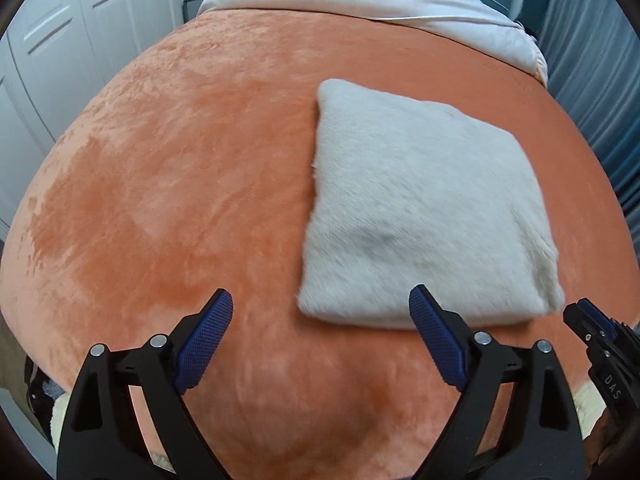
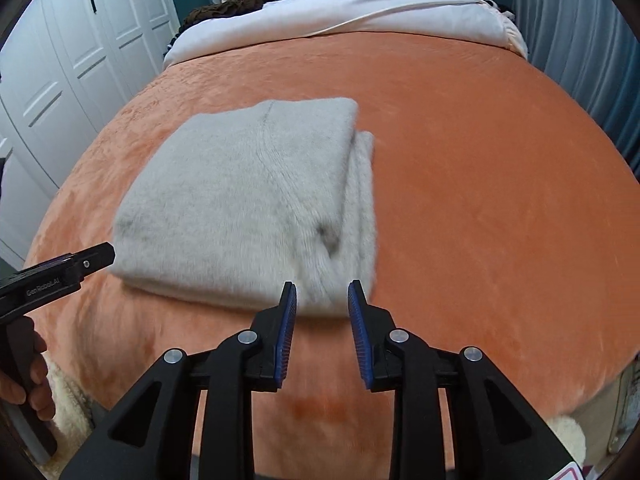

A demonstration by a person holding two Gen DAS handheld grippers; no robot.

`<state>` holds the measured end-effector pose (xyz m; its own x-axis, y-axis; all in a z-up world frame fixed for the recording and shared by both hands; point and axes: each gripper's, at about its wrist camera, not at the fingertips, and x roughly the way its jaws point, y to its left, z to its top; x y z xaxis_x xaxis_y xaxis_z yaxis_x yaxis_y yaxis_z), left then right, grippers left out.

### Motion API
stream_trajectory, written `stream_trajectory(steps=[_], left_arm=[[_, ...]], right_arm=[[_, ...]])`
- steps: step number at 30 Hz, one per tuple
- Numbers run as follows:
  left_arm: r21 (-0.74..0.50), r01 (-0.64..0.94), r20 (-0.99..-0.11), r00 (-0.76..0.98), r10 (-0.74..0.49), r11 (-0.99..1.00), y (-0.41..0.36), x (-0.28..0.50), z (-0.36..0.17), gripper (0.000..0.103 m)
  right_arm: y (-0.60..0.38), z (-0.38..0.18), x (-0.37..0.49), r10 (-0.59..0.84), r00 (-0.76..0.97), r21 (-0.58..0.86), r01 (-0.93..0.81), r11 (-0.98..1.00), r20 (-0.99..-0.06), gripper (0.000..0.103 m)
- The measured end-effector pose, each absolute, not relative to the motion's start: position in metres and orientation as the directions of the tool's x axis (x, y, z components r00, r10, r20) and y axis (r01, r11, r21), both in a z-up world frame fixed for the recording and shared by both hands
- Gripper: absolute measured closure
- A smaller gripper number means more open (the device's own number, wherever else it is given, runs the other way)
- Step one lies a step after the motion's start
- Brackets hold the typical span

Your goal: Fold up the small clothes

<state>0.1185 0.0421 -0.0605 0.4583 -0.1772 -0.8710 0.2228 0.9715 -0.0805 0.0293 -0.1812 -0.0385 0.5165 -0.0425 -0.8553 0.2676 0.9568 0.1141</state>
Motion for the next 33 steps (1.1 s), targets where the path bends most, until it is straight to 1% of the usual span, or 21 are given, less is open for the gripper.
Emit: stream_trajectory(steps=[1, 3, 4, 5, 6, 7, 8, 10, 13, 16, 20, 23, 28, 31, 33], left_arm=[[-0.072, 0.244, -0.868, 0.462, -0.181, 0.967, 0.036, 0.109, -0.059, 0.015], [-0.06, 0.269, -0.866, 0.464, -0.184, 0.961, 0.028, 0.096, -0.057, 0.015], [-0.058, 0.284, -0.869, 0.458, -0.189, 0.957, 0.023, 0.09, -0.058, 0.015], [-0.056, 0.291, -0.869, 0.456, -0.19, 0.955, 0.019, 0.084, -0.058, 0.015], [-0.05, 0.298, -0.869, 0.458, -0.188, 0.953, 0.016, 0.078, -0.059, 0.015], [-0.042, 0.308, -0.869, 0.458, -0.187, 0.95, 0.013, 0.073, -0.06, 0.015], [-0.029, 0.318, -0.866, 0.465, -0.182, 0.948, 0.009, 0.068, -0.062, 0.015], [0.014, 0.332, -0.857, 0.489, -0.159, 0.943, 0.003, 0.058, -0.069, 0.012], [0.041, 0.34, -0.858, 0.493, -0.141, 0.94, 0.0, 0.049, -0.086, 0.012], [0.028, 0.323, -0.865, 0.483, -0.14, 0.946, 0.005, 0.041, -0.101, 0.012], [0.042, 0.315, -0.831, 0.537, -0.142, 0.948, 0.009, 0.03, -0.111, 0.012], [0.05, 0.306, -0.81, 0.57, -0.141, 0.951, 0.01, 0.027, -0.12, 0.012], [0.062, 0.293, -0.799, 0.587, -0.129, 0.954, 0.01, 0.031, -0.132, 0.01], [0.064, 0.285, -0.785, 0.606, -0.129, 0.956, 0.012, 0.033, -0.136, 0.007], [0.072, 0.282, -0.775, 0.62, -0.124, 0.957, 0.013, 0.033, -0.138, 0.005]], right_arm=[[-0.18, -0.039, 0.021, -0.045, 0.518, 0.115, 0.274, 0.955, -0.854, 0.068], [-0.178, -0.041, 0.008, -0.055, 0.522, 0.115, 0.289, 0.95, -0.851, 0.063], [-0.176, -0.042, 0.002, -0.059, 0.522, 0.115, 0.295, 0.949, -0.851, 0.058], [-0.175, -0.042, -0.003, -0.065, 0.523, 0.115, 0.303, 0.946, -0.85, 0.055], [-0.174, -0.043, -0.008, -0.074, 0.527, 0.115, 0.317, 0.941, -0.847, 0.049], [-0.172, -0.045, -0.013, -0.08, 0.533, 0.119, 0.33, 0.937, -0.842, 0.045], [-0.17, -0.046, -0.018, -0.087, 0.544, 0.124, 0.339, 0.933, -0.835, 0.043], [-0.163, -0.052, -0.028, -0.122, 0.571, 0.116, 0.363, 0.925, -0.812, 0.034], [-0.156, -0.068, -0.035, -0.174, 0.572, 0.071, 0.38, 0.922, -0.802, 0.032], [-0.153, -0.081, -0.041, -0.173, 0.56, 0.071, 0.388, 0.919, -0.81, 0.031], [-0.146, -0.091, -0.048, -0.177, 0.583, 0.086, 0.395, 0.915, -0.793, 0.026], [-0.141, -0.101, -0.045, -0.181, 0.581, 0.071, 0.385, 0.92, -0.794, 0.025], [-0.134, -0.116, -0.039, -0.204, 0.57, 0.039, 0.384, 0.922, -0.796, 0.024], [-0.136, -0.123, -0.04, -0.213, 0.577, 0.05, 0.405, 0.913, -0.789, 0.016], [-0.136, -0.127, -0.041, -0.223, 0.586, 0.049, 0.41, 0.911, -0.779, 0.015]])
